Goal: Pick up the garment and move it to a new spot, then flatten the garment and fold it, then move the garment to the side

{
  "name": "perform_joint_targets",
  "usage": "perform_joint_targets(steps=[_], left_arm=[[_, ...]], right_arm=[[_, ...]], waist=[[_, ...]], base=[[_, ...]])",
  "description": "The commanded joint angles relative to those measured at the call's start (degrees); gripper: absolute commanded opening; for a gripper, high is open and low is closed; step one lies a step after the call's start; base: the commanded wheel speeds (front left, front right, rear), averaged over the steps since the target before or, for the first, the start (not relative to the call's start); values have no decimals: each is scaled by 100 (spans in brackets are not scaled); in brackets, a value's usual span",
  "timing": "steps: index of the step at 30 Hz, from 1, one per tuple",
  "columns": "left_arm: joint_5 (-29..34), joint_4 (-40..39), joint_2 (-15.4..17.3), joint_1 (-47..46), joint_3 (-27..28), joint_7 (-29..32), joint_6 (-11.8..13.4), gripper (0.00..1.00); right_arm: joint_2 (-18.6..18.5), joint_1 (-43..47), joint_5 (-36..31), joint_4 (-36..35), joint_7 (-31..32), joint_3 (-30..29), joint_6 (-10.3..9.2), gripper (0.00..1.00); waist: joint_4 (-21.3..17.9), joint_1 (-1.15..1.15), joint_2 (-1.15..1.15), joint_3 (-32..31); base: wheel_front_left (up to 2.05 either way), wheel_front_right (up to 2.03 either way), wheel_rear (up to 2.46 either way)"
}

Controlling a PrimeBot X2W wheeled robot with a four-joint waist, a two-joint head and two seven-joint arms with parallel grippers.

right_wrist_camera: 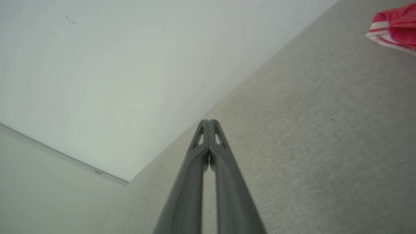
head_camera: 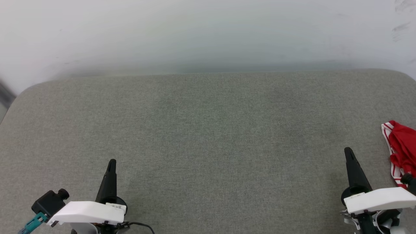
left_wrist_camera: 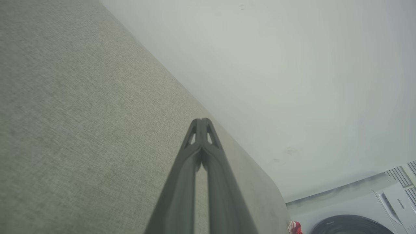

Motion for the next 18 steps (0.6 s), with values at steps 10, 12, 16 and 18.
perform_joint_targets(steps=[10,12,16,18], left_arm=[[-721,70,51,-204,50,181,-29,0],[-842,91,51,-219,56,216,-30,0],[-1083,133,51,-237,67,279,-33,0],[-1198,154,50,-247,74,309,-34,0]], right_arm=[[10,-179,818,51,158,-43,-1,0],[10,-188,952,71,188,-48,-1,0],[11,-205,1221,108,240,-58,-1,0],[12,-214,1349,125,263,-63,-2,0]], waist=[[-7,0,0,-28],[-9,0,0,-33],[-12,0,0,-45],[-13,0,0,-50]], base=[[0,0,0],[0,0,0],[0,0,0],[0,0,0]])
